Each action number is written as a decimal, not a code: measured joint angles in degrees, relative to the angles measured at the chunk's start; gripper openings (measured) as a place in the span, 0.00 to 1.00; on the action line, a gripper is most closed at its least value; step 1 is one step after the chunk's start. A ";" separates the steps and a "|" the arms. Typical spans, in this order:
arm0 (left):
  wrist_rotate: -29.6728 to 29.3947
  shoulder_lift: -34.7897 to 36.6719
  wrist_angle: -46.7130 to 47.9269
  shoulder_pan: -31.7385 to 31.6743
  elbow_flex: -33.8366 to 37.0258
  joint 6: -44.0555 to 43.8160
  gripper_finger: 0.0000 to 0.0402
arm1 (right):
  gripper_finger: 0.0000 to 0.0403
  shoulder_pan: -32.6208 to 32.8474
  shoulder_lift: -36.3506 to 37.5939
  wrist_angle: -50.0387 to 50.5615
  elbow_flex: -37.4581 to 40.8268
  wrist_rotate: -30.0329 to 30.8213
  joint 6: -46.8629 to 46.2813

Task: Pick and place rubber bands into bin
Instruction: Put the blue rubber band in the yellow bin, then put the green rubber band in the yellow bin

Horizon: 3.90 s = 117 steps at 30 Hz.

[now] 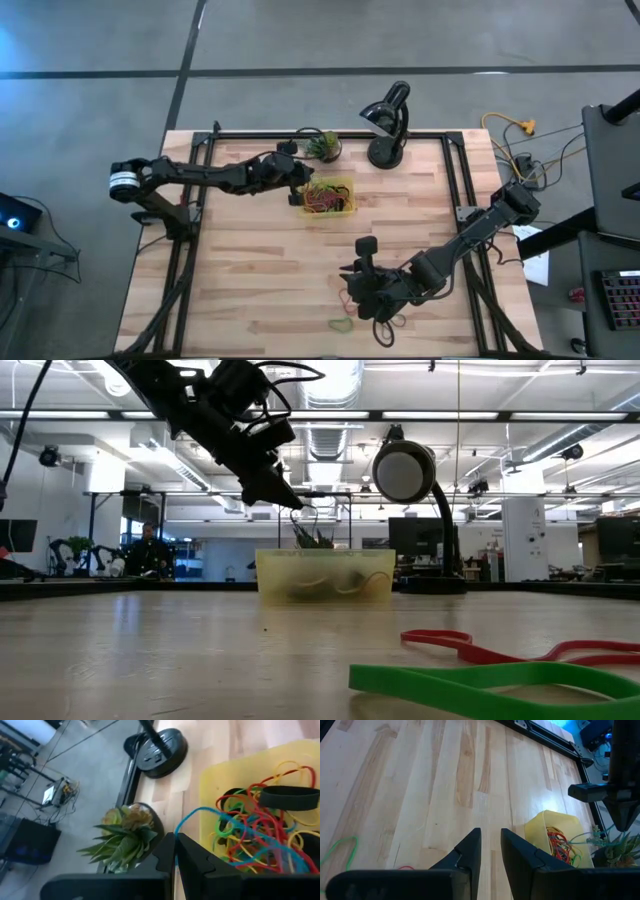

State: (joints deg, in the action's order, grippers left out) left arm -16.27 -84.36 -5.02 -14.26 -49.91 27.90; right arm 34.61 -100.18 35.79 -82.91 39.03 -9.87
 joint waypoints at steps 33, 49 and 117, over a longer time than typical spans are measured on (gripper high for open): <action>13.09 1.80 17.78 2.24 0.72 -8.09 0.36 | 0.17 0.01 -0.04 -0.84 3.44 -10.04 -8.60; 16.58 2.78 22.58 19.40 5.31 -15.27 0.36 | 0.17 1.07 -8.14 -13.38 12.24 -31.46 -22.79; 16.26 2.75 15.50 28.34 9.11 -21.57 0.36 | 0.02 1.88 -17.82 -16.37 4.04 -17.93 -2.92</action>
State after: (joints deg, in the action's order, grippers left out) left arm -0.01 -81.60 10.49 14.09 -40.80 6.33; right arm 36.49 -118.00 19.42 -78.87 21.09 -12.78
